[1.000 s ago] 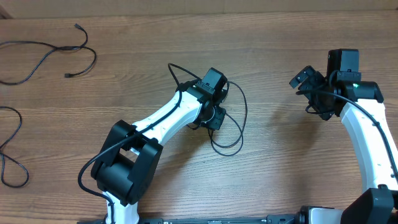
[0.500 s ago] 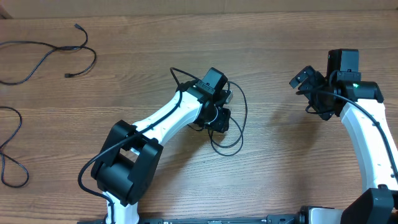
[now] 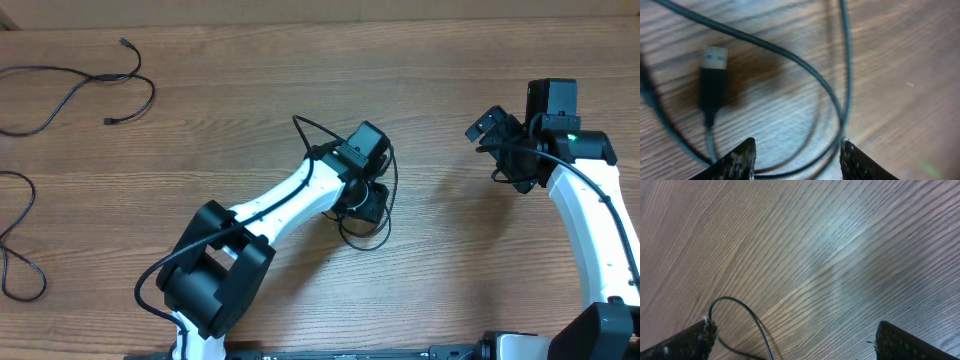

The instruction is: Untangle cables

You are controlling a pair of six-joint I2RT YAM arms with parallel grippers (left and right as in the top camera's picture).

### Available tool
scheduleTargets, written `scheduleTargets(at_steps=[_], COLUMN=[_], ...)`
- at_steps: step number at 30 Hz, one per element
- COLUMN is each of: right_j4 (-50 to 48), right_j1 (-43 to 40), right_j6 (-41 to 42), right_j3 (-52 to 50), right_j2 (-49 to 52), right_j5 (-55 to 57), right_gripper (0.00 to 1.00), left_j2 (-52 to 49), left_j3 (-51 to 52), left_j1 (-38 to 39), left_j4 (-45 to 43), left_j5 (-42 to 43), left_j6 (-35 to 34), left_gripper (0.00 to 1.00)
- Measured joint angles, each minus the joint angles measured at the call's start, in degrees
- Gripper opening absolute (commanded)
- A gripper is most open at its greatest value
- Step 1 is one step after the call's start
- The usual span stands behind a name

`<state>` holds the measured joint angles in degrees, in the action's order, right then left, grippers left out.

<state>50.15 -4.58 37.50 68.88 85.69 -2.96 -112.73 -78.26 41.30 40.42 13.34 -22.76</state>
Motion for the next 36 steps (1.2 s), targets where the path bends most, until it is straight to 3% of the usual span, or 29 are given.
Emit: scheduleTargets(at_steps=[7,20,25,29,36], right_j4=[-0.02,-0.02,0.0,-0.02,-0.02], right_j1=[0.0,0.0,0.0,0.0,0.0], right_j6=[-0.04,-0.04,0.0,-0.02,0.0], right_j3=[0.0,0.0,0.0,0.0,0.0], right_j2=[0.0,0.0,0.0,0.0,0.0], right_j5=[0.02,0.02,0.02,0.02,0.02], right_gripper=[1.0,1.0,1.0,1.0,1.0], left_j2=[0.0,0.0,0.0,0.0,0.0], left_j3=[0.0,0.0,0.0,-0.09,-0.11], left_j1=[2.25,4.11,3.89,0.61,-4.92], left_j4=[-1.01,-2.32,0.46,5.27,8.26], left_j5=[-7.91,-10.71,-15.41,-18.12,-15.78], left_j6=[-4.9,-7.34,-7.98,-10.97,-12.31], left_gripper=[0.55,0.54,0.55,0.59,0.66])
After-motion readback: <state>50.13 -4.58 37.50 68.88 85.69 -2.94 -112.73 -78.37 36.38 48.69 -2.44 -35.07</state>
